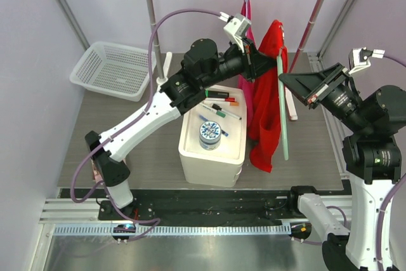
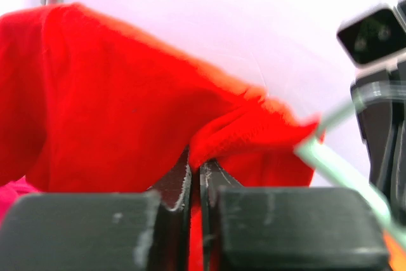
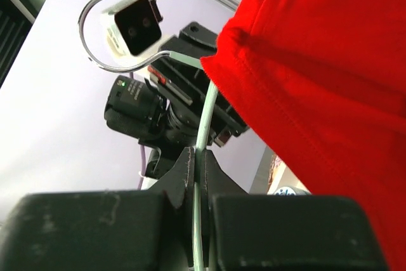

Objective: Remove the t-shirt from the hanger

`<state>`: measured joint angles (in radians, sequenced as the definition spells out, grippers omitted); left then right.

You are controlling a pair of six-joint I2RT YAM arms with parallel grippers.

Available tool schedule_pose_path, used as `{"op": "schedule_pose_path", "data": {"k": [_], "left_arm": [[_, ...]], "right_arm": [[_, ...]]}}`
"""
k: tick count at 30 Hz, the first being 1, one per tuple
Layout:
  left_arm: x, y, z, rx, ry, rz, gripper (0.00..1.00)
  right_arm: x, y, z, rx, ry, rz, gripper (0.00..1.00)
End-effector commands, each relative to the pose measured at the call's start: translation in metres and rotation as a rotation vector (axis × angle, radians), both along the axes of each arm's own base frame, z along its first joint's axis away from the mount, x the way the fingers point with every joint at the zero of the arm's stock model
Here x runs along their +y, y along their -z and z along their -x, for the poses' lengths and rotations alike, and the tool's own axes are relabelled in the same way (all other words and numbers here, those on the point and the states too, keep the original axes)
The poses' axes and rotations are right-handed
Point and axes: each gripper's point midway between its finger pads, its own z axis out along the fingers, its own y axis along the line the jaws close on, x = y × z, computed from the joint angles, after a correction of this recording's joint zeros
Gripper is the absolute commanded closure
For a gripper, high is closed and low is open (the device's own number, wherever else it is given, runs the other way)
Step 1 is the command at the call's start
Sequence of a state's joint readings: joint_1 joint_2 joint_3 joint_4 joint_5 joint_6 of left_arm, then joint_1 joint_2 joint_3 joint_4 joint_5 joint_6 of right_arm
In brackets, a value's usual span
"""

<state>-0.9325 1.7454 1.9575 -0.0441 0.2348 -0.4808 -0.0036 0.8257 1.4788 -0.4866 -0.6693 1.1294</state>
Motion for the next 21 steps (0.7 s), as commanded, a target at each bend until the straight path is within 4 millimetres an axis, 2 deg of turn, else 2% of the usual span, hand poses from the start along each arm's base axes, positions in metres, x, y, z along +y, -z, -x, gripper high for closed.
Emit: {"op": "schedule_pose_path", "data": {"k": [1,3,8,10,11,12,13,14,15,16,17,19,21], "left_arm": [[0.009,-0.029,-0.011,-0.044,-0.052,0.052,1.00],[0.016,-0.028,-0.029,-0.040,-0.150,0.058,1.00],[0.033,-0.028,-0.070,-0.069,-0.364,0.092,1.00],[0.027,-0.023,-0.081,-0.066,-0.372,0.091,1.00],[0.028,-0.031,-0.084,-0.076,-0.380,0.111,1.00],[0.018,-0.019,-0.093,-0.071,-0.381,0.091,1.00],[0.015,-0.016,-0.098,-0.073,-0.384,0.086,1.00],[0.015,-0.027,-0.100,-0.086,-0.390,0.105,1.00],[0.004,-0.003,-0.112,-0.060,-0.401,0.054,1.00],[0.003,-0.001,-0.118,-0.058,-0.414,0.045,1.00],[0.004,-0.011,-0.122,-0.069,-0.427,0.066,1.00],[0.001,0.005,-0.135,-0.041,-0.459,0.033,1.00],[0.002,0.011,-0.142,-0.029,-0.472,0.028,1.00]], "right_arm": [[0.005,0.000,0.020,-0.056,-0.039,0.007,0.99],[0.005,0.013,0.021,-0.030,-0.042,0.018,0.99],[0.012,0.057,0.040,0.012,-0.108,0.051,0.99],[0.015,0.076,0.043,0.037,-0.146,0.063,0.99],[0.017,0.078,0.051,0.018,-0.159,0.072,0.99],[0.018,0.081,0.054,0.015,-0.179,0.080,0.99],[0.019,0.086,0.056,0.011,-0.188,0.089,0.99],[0.020,0.086,0.061,-0.005,-0.196,0.096,0.99],[0.021,0.086,0.065,-0.011,-0.215,0.102,0.99],[0.022,0.084,0.069,-0.026,-0.223,0.108,0.99],[0.023,0.084,0.071,-0.036,-0.232,0.117,0.99],[0.024,0.080,0.081,-0.065,-0.254,0.128,0.99],[0.024,0.075,0.089,-0.109,-0.244,0.150,0.99]]}}
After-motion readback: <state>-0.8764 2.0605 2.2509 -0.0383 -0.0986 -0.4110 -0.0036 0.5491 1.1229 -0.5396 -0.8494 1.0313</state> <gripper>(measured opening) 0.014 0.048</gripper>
